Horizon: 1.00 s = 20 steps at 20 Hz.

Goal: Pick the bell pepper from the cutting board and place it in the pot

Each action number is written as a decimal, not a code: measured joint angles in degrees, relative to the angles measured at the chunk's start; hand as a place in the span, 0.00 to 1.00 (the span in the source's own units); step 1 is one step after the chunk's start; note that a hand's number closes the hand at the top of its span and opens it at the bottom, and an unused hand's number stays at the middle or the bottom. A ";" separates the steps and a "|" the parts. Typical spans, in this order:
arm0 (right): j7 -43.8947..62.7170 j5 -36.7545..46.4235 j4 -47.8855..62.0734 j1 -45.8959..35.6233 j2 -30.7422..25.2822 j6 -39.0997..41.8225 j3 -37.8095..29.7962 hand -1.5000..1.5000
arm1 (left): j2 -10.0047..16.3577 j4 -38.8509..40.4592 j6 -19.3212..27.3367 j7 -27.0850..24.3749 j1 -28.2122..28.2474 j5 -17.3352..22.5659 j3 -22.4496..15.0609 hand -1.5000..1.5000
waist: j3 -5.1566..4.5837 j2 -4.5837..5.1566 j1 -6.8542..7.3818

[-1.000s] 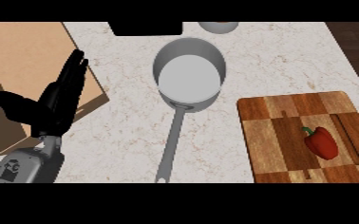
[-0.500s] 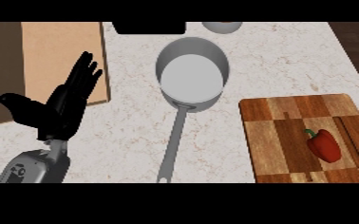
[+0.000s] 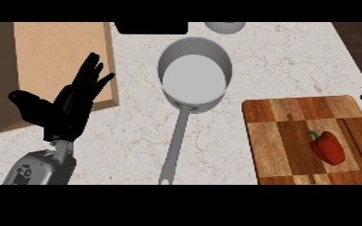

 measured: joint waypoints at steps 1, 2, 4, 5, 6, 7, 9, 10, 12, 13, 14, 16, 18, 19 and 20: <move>0.31 0.95 0.39 -0.84 0.19 0.20 0.75 0.00 | -0.61 0.56 0.25 -0.05 -0.19 -0.59 -0.44 0.50 | 0.00 0.06 0.12; 0.31 2.45 0.91 -1.12 0.50 -0.13 1.44 0.00 | -0.47 0.55 -0.09 -0.01 -0.09 -0.64 -0.14 0.50 | -0.01 0.05 0.15; 0.13 5.14 1.76 -1.28 1.00 -0.88 2.35 0.00 | -0.60 0.07 0.05 0.86 0.62 -1.12 -0.11 0.50 | -0.06 0.08 0.09; 0.91 6.75 1.57 -1.54 2.17 -1.33 3.33 0.00 | -0.64 0.11 0.13 1.31 0.41 -1.36 0.13 0.50 | -0.07 0.08 0.08; 1.05 7.92 2.20 -2.10 2.73 -1.21 3.57 0.00 | -0.80 0.21 -0.02 1.27 0.51 -1.65 0.29 0.50 | -0.05 0.07 0.07; 0.70 9.12 2.87 -2.13 3.13 -1.52 3.64 0.00 | -0.59 -0.68 -0.05 2.40 0.76 -1.76 0.44 0.50 | -0.08 0.08 0.02; 0.69 11.39 3.69 -1.89 4.88 -2.40 3.94 0.00 | -0.61 -1.28 -0.76 2.21 2.19 -1.74 1.04 0.50 | -0.09 0.04 -0.10; 0.73 12.22 4.41 -2.47 5.80 -2.27 4.10 0.00 | -0.97 -1.37 -1.08 1.43 2.93 -1.98 1.05 0.50 | -0.05 0.01 -0.06; 0.37 13.01 4.66 -1.87 6.93 -2.43 3.84 0.00 | -1.55 -2.20 -1.08 1.69 3.77 -2.56 0.89 0.50 | -0.07 -0.03 -0.22; 0.58 13.22 4.08 -0.99 7.39 -2.55 3.53 0.00 | -1.72 -1.98 -1.13 1.71 3.66 -2.99 1.01 0.50 | -0.05 -0.08 -0.39; 0.21 13.37 4.59 -1.25 7.74 -2.38 3.05 0.00 | -1.69 -1.93 -1.45 1.98 3.62 -3.01 1.45 0.50 | -0.03 -0.08 -0.40; 0.22 13.71 5.00 -1.55 9.06 -2.09 2.81 0.00 | -1.81 -2.61 -1.78 2.81 3.89 -3.18 1.74 0.50 | -0.08 -0.05 -0.38; 0.64 13.83 3.58 -0.14 9.96 -2.14 2.25 0.00 | -1.82 -2.09 -2.57 2.44 3.85 -3.33 2.53 0.50 | -0.07 -0.10 -0.59; 1.47 13.88 3.20 -0.73 10.65 -1.44 2.25 0.00 | -2.06 -1.86 -3.25 1.52 4.15 -3.21 2.77 0.50 | -0.02 -0.13 -0.53; 1.58 13.95 2.78 -0.51 10.74 -1.08 1.86 0.00 | -2.57 -2.01 -2.94 1.58 4.23 -3.86 2.50 0.50 | -0.01 -0.16 -0.55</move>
